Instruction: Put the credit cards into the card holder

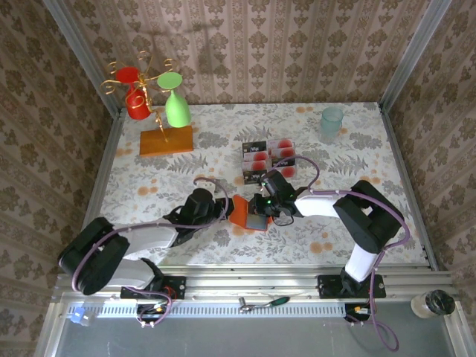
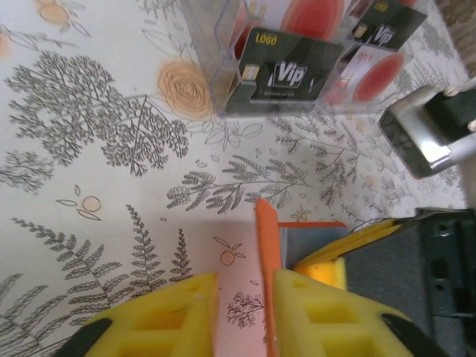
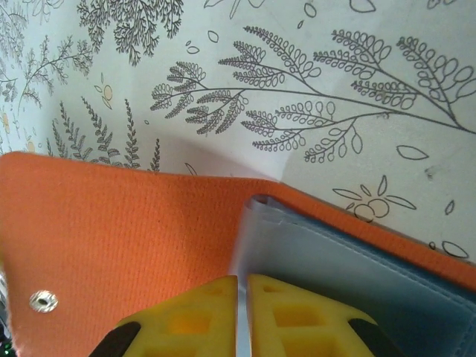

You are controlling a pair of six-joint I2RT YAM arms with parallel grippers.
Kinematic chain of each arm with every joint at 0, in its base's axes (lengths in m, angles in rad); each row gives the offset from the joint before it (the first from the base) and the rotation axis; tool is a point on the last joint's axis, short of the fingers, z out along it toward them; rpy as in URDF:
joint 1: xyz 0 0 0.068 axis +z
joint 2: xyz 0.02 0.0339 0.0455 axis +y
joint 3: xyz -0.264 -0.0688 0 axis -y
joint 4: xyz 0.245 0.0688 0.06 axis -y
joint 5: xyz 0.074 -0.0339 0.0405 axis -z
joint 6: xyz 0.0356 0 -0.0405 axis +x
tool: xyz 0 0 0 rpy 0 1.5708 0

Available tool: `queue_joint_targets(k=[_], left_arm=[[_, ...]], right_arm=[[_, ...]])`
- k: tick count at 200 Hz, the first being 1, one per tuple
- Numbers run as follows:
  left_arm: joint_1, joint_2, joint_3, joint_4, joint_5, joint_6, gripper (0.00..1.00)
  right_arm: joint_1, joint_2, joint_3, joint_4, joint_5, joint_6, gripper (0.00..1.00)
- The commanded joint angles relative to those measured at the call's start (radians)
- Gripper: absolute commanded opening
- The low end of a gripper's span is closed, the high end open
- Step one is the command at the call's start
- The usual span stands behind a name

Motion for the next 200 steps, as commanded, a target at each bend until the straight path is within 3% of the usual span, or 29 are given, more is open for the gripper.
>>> queue_joint_targets(k=[1, 42, 93, 155, 200], left_arm=[[0.009, -0.090, 0.028, -0.114, -0.032, 0.021, 0.38], [-0.027, -0.137, 0.114, -0.120, 0.002, -0.007, 0.44], [-0.074, -0.023, 0.145, 0.107, 0.049, -0.105, 0.44], [-0.083, 0.141, 0.013, 0.486, 0.001, -0.261, 0.44], [-0.074, 0.274, -0.063, 0.647, -0.013, -0.315, 0.40]], right_arm=[[0.007, 0.030, 0.004, -0.018, 0.000, 0.000, 0.14], [0.011, 0.037, 0.000, -0.010, 0.006, 0.004, 0.14], [0.012, 0.045, -0.017, 0.006, 0.009, 0.013, 0.13], [0.012, 0.042, -0.035, 0.030, 0.006, 0.021, 0.13], [0.008, 0.005, -0.044, 0.020, 0.006, 0.010, 0.13]])
